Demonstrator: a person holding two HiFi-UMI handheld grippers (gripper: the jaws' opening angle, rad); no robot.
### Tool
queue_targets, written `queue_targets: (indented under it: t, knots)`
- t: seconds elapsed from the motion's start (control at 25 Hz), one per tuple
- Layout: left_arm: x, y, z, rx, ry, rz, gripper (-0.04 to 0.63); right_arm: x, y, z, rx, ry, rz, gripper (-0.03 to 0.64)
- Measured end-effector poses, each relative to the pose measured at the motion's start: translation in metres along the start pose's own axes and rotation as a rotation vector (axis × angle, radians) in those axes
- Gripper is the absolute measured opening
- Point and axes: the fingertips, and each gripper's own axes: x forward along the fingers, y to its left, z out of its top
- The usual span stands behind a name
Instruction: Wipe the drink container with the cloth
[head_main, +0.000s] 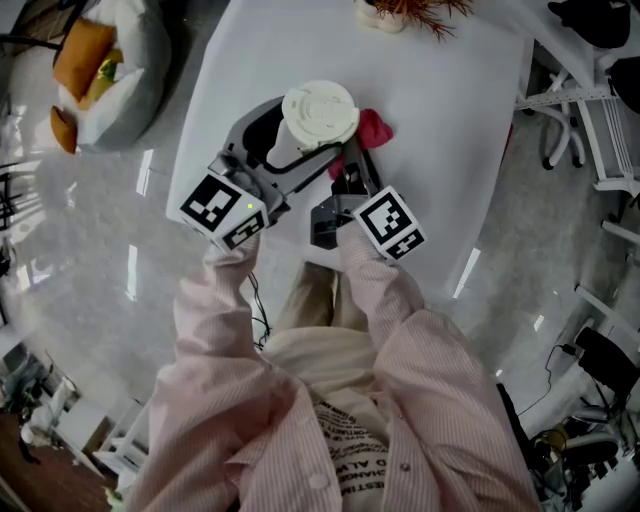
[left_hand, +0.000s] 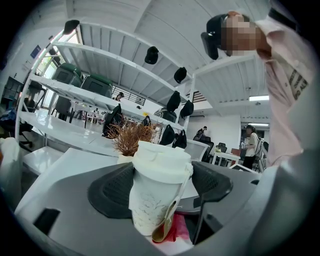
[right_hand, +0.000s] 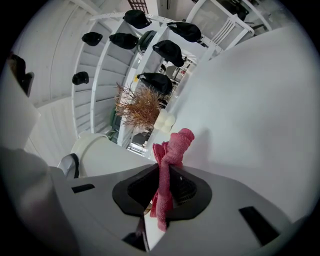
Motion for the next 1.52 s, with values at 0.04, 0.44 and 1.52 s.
queue_targets:
  t: [0.04,0.44,1.52]
  knots:
    - [0.0,0.0,0.0,0.0,0.001,0.001,0.36,0.0,0.0,0.0,-0.001,0.008,0.003,0.037]
    - [0.001,0.0,-0.003,-0.013,0.029,0.008,0.36,-0.009,0.014,0.013,-0.07,0.098,0.037,0.038]
    - [0.0,0.0,-0.007,-0.032,0.105,0.026,0.36,0.023,0.117,0.061,-0.385,0.738,0.412,0.038]
